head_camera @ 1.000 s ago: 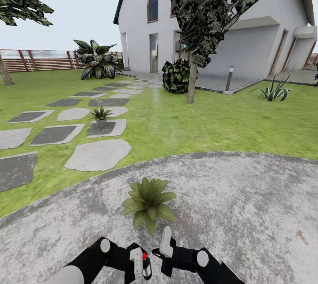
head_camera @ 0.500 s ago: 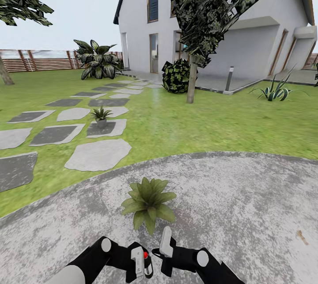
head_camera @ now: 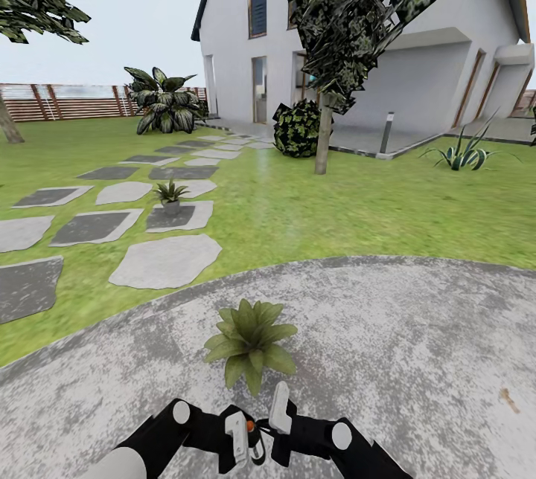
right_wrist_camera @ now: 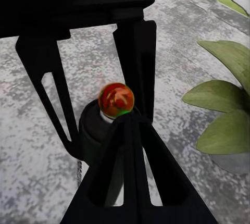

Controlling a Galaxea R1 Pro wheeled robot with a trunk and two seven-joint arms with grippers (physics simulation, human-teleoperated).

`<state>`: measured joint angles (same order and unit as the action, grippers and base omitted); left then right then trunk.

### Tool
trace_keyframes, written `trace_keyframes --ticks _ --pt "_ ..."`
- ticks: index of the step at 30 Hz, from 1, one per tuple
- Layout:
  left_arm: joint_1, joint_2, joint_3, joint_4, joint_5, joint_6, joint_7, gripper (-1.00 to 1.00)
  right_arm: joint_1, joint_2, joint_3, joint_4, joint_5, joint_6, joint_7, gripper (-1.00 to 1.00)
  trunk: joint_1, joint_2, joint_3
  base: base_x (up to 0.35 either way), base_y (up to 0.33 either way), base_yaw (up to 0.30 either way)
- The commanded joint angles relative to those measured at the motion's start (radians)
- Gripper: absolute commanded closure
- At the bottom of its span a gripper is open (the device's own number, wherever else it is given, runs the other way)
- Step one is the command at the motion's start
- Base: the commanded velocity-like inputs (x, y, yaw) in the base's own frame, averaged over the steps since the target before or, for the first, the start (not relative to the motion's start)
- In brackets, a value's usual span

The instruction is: Pick up the pesticide atomizer in the garden and spray insectifuge to fully cover both potted plants in the garden.

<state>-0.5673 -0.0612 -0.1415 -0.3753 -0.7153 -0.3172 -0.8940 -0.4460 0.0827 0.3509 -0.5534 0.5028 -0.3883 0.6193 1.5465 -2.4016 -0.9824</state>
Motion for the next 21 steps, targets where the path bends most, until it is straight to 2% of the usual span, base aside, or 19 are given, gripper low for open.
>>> trace_keyframes --ticks 1,9,10,15,21 --pt "0.0 0.0 0.0 -0.001 -0.006 -0.005 0.0 1.0 0.0 0.0 -0.001 0.0 0.01 -0.006 -0.001 1.0 0.0 0.0 -0.001 0.0 0.0 0.0" --pt "0.0 0.0 0.0 -0.001 -0.004 -0.005 0.0 1.0 0.0 0.0 -0.001 0.0 0.01 -0.006 -0.001 1.0 0.0 0.0 -0.001 0.0 0.0 0.0" --pt "0.003 0.075 -0.006 0.011 -0.017 -0.005 -0.002 1.0 0.0 0.0 -0.001 0.0 0.01 -0.006 -0.001 1.0 0.0 0.0 -0.001 0.0 0.0 0.0" --pt "0.01 0.138 -0.008 0.012 -0.018 -0.007 -0.002 1.0 0.0 0.0 -0.001 0.001 0.01 -0.006 -0.001 1.0 0.0 0.0 -0.001 0.0 0.0 0.0" --pt "0.015 0.177 -0.007 0.013 -0.018 -0.011 -0.002 1.0 0.0 0.0 -0.001 0.003 0.011 -0.006 -0.001 1.0 0.0 0.0 -0.001 0.0 0.0 0.0"
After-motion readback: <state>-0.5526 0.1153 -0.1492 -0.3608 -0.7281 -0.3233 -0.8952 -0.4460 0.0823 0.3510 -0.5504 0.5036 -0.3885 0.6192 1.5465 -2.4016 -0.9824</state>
